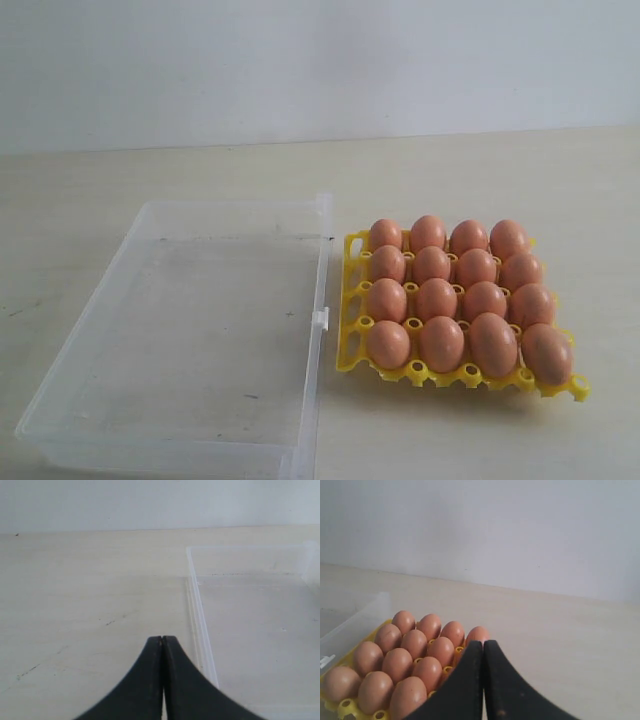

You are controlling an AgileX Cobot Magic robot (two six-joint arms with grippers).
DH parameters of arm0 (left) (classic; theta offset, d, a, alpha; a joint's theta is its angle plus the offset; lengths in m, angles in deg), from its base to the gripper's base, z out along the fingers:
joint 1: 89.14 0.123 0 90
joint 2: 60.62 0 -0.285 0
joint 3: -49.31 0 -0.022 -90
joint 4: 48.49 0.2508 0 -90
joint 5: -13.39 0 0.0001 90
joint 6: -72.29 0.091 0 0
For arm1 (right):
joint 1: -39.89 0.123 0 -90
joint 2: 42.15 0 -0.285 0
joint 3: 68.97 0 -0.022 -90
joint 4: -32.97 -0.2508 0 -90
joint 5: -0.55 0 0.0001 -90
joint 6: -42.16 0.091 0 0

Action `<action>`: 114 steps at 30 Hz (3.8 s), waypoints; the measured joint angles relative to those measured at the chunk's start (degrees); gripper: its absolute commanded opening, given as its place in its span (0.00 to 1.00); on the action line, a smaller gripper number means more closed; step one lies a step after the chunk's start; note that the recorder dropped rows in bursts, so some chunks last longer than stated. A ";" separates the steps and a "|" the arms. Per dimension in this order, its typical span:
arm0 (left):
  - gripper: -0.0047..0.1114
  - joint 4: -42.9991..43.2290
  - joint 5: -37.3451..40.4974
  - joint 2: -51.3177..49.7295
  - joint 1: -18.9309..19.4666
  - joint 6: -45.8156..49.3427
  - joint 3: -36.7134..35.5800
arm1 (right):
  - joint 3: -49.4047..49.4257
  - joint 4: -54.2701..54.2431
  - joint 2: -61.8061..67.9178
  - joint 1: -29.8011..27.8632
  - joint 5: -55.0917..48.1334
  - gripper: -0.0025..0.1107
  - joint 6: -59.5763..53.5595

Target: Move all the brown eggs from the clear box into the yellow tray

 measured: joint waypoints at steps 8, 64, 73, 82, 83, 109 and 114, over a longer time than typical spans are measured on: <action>0.04 0.00 0.00 0.00 0.00 0.00 0.00 | 5.51 1.36 -0.05 0.00 5.83 0.02 1.73; 0.04 0.00 0.00 0.00 0.00 0.00 0.00 | 9.13 -19.10 -0.05 0.00 10.34 0.02 -15.70; 0.04 0.00 0.00 0.00 0.00 0.00 0.00 | 9.13 -19.47 -0.05 0.00 10.34 0.02 -15.58; 0.04 0.00 0.00 0.00 0.00 0.00 0.00 | 9.13 -19.47 -0.05 0.00 9.90 0.02 -15.48; 0.04 0.00 0.00 0.00 0.00 0.00 0.00 | 9.13 -19.47 -0.05 0.00 9.31 0.02 -15.48; 0.04 0.00 0.00 0.00 0.00 0.00 0.00 | 9.13 -19.53 -0.05 -20.12 7.06 0.02 -15.48; 0.04 0.00 0.00 0.00 0.00 0.00 0.00 | 9.13 -19.53 -0.05 -20.12 7.06 0.02 -15.48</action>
